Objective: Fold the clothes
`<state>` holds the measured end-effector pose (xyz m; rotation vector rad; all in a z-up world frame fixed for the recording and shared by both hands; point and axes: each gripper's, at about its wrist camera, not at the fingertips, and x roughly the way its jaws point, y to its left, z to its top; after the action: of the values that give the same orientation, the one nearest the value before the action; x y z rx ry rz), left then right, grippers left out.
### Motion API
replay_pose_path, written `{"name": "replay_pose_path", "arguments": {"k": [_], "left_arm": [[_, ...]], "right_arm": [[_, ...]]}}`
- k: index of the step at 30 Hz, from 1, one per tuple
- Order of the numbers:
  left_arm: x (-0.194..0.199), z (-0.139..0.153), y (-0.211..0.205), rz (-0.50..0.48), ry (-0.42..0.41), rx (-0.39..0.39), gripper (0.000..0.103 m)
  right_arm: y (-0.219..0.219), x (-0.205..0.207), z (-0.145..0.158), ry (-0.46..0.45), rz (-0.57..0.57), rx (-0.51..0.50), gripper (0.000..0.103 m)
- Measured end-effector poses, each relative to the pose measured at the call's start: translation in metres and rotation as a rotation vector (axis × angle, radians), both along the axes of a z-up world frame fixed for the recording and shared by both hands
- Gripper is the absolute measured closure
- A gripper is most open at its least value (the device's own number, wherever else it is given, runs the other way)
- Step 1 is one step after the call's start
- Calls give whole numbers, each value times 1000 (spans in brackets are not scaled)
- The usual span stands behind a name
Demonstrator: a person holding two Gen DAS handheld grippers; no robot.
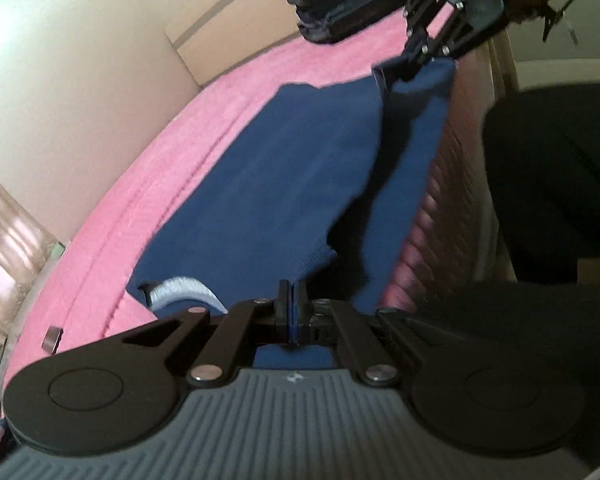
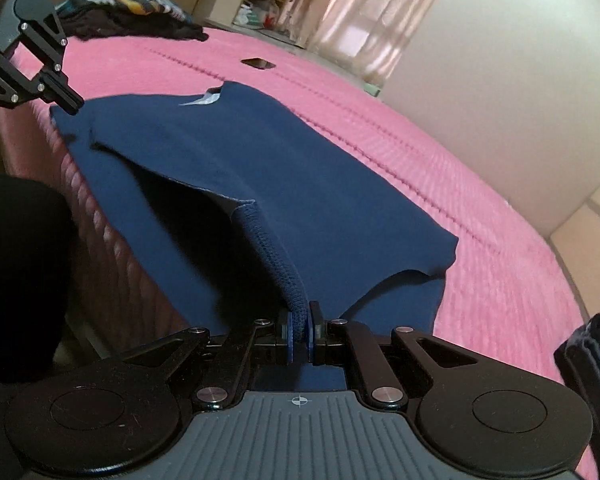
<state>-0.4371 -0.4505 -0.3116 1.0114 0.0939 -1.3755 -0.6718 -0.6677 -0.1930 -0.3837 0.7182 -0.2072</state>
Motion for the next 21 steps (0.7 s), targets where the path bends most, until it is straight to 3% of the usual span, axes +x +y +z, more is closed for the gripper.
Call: {"name": "replay_pose_path", "arguments": {"k": [6,9,11,12,13,14,15,19,20,21], "left_arm": [[-7,-13,3,8,-52,37,103],[-9,-19,8,-8,-135,26,103],[-7,-26,5,-39,-199,44,97],[-5,-31,2,-59,-232,58,97],[-3,-35,-1,-79,-262,70,92],[-1,-39,-5,-101,-292,84,86],[1,-43,-8,-128,-318,100,83],[5,-51,-14,-247,-419,138,81],[5,-53,-15,-272,-442,143,81],[5,-56,-15,-297,-465,148,82]], "right_arm": [[3,-8,-6,25,42,-83,98],[8,-8,-14,43,65,-147,98],[10,-10,-20,49,71,-176,97],[11,-10,-22,52,75,-190,89],[13,-8,-23,57,83,-195,73],[14,-6,-23,62,92,-201,29],[15,-4,-24,67,100,-206,13],[19,3,-27,87,134,-228,15],[20,5,-27,92,142,-233,24],[22,7,-28,97,151,-239,40]]}}
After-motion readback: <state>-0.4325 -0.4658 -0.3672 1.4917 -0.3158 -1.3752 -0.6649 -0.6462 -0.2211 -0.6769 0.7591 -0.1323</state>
